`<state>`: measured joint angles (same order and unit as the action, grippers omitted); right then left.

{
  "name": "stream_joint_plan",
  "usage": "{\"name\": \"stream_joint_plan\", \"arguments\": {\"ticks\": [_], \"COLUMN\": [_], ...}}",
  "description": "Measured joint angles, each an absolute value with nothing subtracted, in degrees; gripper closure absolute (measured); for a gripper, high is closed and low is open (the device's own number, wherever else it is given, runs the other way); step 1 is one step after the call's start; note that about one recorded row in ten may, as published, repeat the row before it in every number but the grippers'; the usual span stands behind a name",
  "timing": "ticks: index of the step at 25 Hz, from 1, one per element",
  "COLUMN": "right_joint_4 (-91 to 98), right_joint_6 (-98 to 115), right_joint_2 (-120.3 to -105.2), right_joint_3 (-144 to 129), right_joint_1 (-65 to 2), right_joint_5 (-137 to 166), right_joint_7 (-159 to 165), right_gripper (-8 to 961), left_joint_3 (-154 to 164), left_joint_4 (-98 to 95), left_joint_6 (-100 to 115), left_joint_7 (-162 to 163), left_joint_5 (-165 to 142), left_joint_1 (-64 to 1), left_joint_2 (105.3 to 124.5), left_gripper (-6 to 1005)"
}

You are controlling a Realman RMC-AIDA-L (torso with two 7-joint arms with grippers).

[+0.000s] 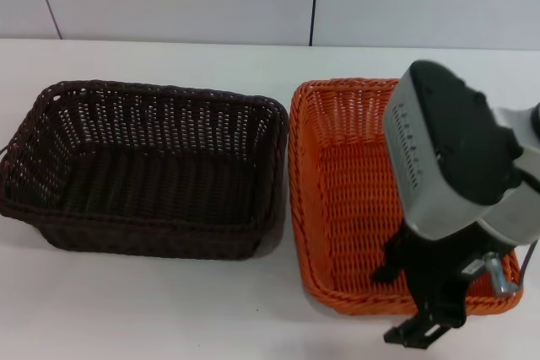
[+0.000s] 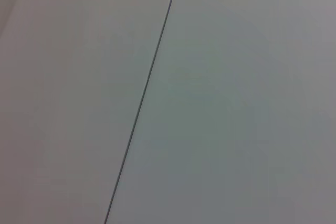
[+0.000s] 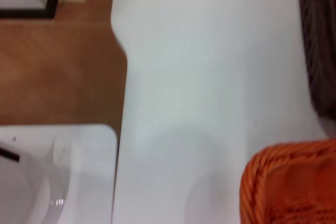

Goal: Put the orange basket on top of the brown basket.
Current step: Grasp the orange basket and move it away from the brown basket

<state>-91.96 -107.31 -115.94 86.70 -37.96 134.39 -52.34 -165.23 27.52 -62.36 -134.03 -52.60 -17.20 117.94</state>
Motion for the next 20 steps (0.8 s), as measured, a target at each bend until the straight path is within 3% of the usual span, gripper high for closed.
{"name": "stream_joint_plan", "arguments": {"ticks": [5,9,17,20], "right_joint_4": [-86.78,-84.05,-81.70,-81.77], "right_joint_6": [-107.15,-106.86,-105.06,-104.37], "right_joint_2": [-116.63,-118.04,-118.51,-118.59], "right_joint_3": [85.80,85.78,85.67,85.64], "right_joint_1": [-38.96,-39.67,-40.47,-40.75], "right_joint_5": [135.77,139.70,140.63,140.92], "right_joint_7": [-52.72,-54.07,-55.65,-55.85], "right_gripper": [287,287,287,417], "left_joint_3": [-165.23,-165.23,-165.23,-165.23], "left_joint_4": [27.53,27.51,27.50,27.54], "left_joint_6": [-63.41,-63.80,-66.00,-67.15], "left_joint_7": [-134.10,-134.18,-134.44,-134.45], "left_joint_5": [-51.83,-51.77,-51.16,-50.97], "left_joint_1": [-17.02,-16.77,-16.14,-15.70], "left_joint_2": [117.94,117.94,117.95,118.00], "left_gripper": [396,395,396,396]}}
